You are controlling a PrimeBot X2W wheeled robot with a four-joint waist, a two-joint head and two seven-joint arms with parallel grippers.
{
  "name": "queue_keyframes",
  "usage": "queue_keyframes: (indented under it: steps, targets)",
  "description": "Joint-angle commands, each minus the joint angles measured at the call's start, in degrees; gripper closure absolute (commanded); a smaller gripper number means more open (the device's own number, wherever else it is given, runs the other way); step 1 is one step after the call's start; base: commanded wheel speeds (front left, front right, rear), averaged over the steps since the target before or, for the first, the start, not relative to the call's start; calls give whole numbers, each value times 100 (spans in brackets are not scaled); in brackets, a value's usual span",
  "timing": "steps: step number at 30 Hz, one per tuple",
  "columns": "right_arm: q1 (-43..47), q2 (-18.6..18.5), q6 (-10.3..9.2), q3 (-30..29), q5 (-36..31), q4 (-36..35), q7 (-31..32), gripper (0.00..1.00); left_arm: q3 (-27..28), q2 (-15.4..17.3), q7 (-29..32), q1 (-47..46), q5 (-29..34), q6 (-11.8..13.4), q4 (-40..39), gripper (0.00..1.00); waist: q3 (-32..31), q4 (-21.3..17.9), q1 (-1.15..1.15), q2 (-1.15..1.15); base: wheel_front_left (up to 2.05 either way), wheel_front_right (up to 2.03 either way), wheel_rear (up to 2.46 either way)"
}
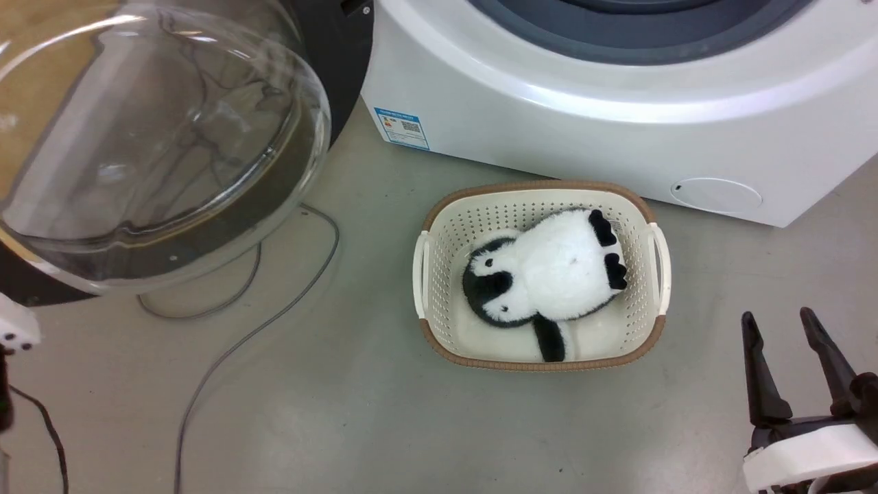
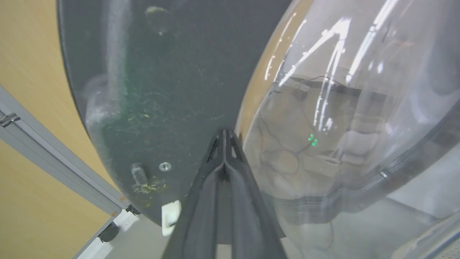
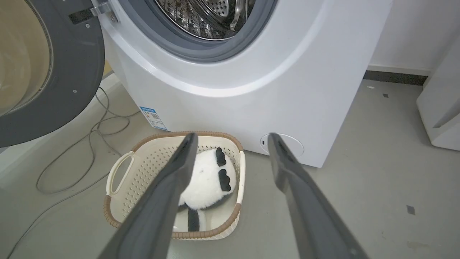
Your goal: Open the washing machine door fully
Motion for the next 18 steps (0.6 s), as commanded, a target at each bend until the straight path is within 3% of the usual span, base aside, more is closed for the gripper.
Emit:
queue_keyframes:
  steps: [1,11,18]
  targets:
    - [-72,-46,3,-7,-33,-40,15,0,7,82,-84,-184,16,-43,145,100,6,-19,0,0,0,0,0]
    - [-32,66,3,22,-1,105,-97,0,-132,166,-477,-392,87,-209,806,100,-228,-89,0,0,0,0,0]
    - [-33,117,3,39,28,195,-327,0,-245,-166,-783,-177,-81,-470,403,100,-640,-146,0,0,0,0,0]
